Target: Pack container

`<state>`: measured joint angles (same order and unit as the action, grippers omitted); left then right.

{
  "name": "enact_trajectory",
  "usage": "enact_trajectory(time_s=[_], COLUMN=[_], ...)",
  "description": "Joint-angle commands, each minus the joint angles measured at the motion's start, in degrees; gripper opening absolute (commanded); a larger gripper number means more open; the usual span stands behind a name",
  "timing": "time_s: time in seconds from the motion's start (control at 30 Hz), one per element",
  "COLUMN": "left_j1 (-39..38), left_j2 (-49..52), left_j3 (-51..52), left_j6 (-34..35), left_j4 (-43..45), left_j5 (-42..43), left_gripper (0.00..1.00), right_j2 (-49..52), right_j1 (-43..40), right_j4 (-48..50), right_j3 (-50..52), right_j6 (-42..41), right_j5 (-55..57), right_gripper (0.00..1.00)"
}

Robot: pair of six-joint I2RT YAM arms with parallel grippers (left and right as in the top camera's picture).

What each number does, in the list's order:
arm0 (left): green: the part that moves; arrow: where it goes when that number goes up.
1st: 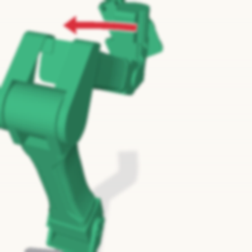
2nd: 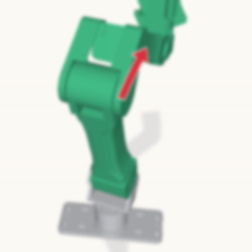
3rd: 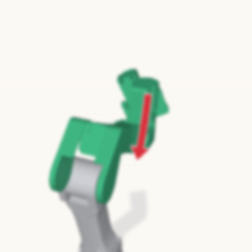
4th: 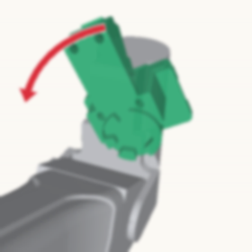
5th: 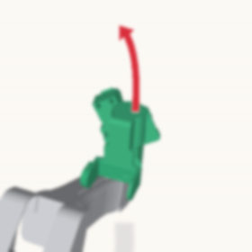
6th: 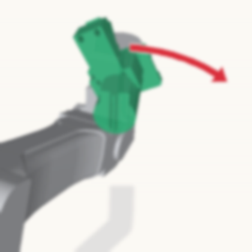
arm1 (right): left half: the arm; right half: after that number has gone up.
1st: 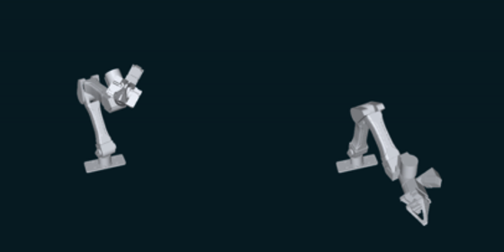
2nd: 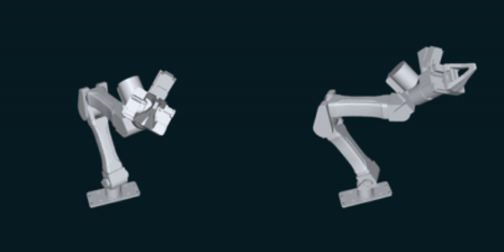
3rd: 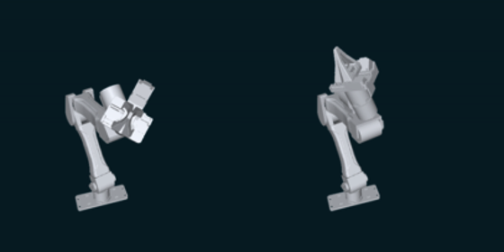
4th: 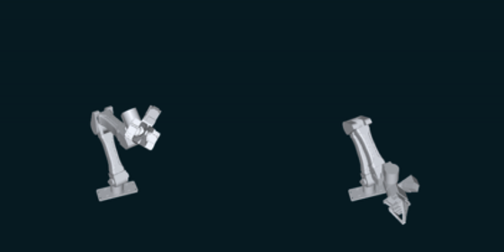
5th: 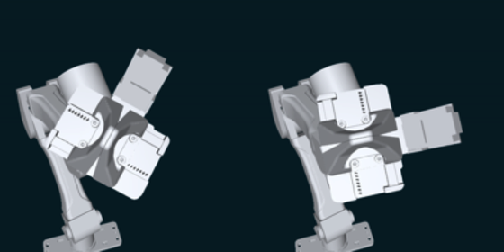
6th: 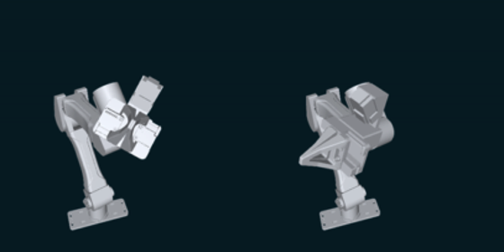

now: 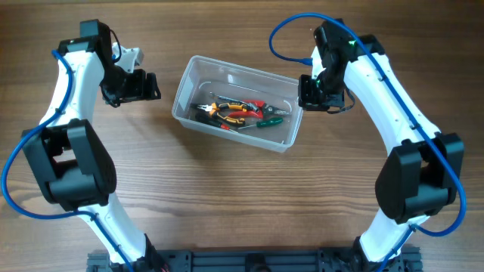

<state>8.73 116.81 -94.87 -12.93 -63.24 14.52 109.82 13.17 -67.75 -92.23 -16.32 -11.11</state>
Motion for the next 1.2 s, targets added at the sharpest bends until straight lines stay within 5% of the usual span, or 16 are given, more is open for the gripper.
enact_trajectory(time_s=[0.0, 0.07, 0.1, 0.63, 1.17], left_j1=[-0.24, -0.24, -0.24, -7.78, -14.69], left_j2=[0.92, 0.98, 0.98, 1.18, 1.18], left_j3=[0.04, 0.04, 0.04, 4.7, 9.75], left_j6=[0.11, 0.13, 0.13, -0.33, -0.07], left_j4=[-0.04, -0.31, -0.35, 3.96, -3.74], left_j5=[1.53, 1.53, 1.53, 1.53, 3.72], left_gripper=[0.72, 0.18, 0.04, 0.04, 0.04], right_j2=[0.98, 0.98, 0.98, 0.98, 0.98], right_j1=[-0.81, -1.95, -2.73, -4.04, -4.04], right_j4=[-0.52, -2.47, -2.69, 20.65, 39.78], right_j3=[0.31, 0.33, 0.33, 14.91, 14.91], right_j6=[1.07, -6.14, -7.17, -0.2, -1.7], right_j5=[5.68, 14.78, 16.7, -12.94, -14.67], right_gripper=[0.04, 0.04, 0.04, 0.04, 0.05])
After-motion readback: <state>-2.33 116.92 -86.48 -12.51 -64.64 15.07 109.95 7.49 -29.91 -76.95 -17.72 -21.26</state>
